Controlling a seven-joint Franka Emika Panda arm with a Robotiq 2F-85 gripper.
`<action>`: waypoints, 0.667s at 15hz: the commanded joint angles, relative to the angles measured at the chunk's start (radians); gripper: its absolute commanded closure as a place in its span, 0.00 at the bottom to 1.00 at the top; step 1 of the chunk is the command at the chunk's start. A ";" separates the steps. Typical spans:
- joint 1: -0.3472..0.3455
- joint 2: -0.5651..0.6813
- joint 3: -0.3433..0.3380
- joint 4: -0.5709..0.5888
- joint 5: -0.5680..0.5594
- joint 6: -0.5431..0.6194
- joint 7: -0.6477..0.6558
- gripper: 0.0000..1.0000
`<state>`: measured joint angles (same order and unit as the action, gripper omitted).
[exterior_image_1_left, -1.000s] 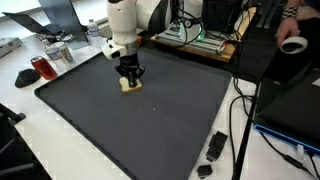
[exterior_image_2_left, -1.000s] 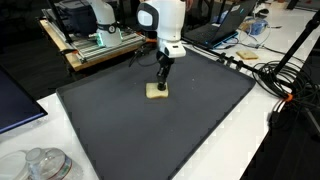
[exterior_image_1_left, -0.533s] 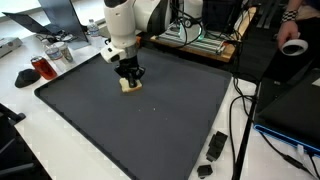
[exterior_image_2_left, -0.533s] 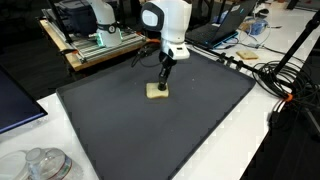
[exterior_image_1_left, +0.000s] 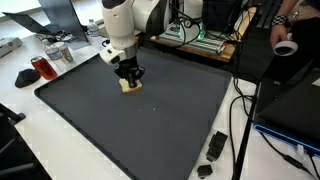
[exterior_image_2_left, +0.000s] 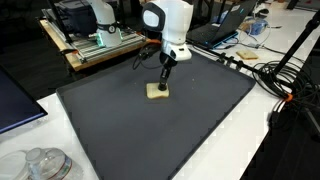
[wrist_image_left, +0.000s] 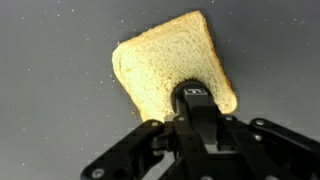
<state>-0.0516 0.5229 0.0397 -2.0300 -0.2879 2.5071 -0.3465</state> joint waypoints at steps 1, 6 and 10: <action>-0.061 0.076 0.060 0.040 0.095 0.012 -0.142 0.95; -0.058 0.013 0.038 0.028 0.091 -0.033 -0.156 0.78; -0.061 0.016 0.041 0.034 0.095 -0.041 -0.163 0.78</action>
<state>-0.1198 0.5387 0.0885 -1.9976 -0.1994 2.4686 -0.5047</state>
